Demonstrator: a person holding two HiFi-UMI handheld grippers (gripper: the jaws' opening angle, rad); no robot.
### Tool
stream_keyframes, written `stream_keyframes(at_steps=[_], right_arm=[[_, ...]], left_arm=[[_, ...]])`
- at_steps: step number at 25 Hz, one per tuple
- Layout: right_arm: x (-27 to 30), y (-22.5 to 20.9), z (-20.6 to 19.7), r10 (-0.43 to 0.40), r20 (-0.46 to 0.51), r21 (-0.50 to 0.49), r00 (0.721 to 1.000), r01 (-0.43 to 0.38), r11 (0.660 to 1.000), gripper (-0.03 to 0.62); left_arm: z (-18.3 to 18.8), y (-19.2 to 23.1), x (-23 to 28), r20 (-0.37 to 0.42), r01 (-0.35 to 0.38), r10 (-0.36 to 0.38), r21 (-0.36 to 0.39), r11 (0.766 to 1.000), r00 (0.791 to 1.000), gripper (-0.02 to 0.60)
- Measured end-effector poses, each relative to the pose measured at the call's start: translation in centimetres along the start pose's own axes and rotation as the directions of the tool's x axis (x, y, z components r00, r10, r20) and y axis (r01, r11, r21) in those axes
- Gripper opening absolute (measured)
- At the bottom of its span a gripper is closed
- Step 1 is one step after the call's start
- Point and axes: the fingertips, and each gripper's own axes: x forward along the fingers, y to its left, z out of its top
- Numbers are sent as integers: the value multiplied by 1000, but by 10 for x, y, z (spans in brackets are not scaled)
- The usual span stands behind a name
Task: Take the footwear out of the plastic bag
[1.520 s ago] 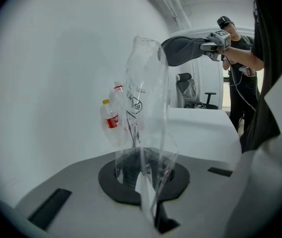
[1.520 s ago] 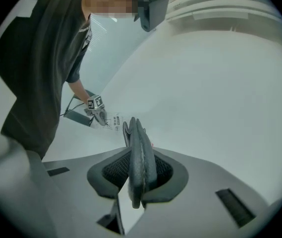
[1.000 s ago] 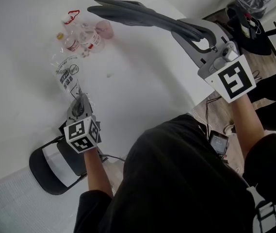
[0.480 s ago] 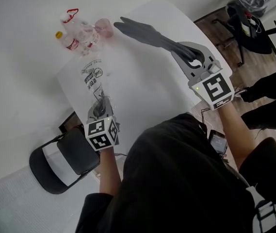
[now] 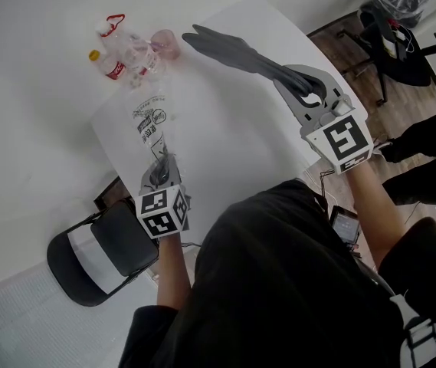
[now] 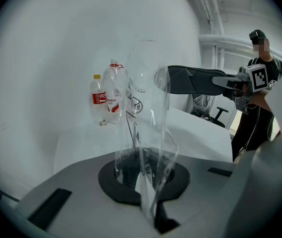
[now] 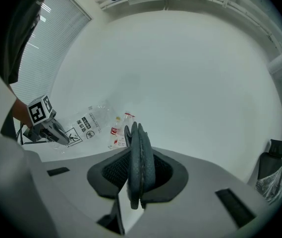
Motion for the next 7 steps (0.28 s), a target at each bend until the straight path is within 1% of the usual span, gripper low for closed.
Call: stream_keyframes(at_steps=[7], right_arm=[[4, 0, 5, 7, -3, -12, 1000, -7, 1000, 78]], left_arm=[[-2, -3, -3, -16, 8, -8, 0, 1000, 1000, 25]])
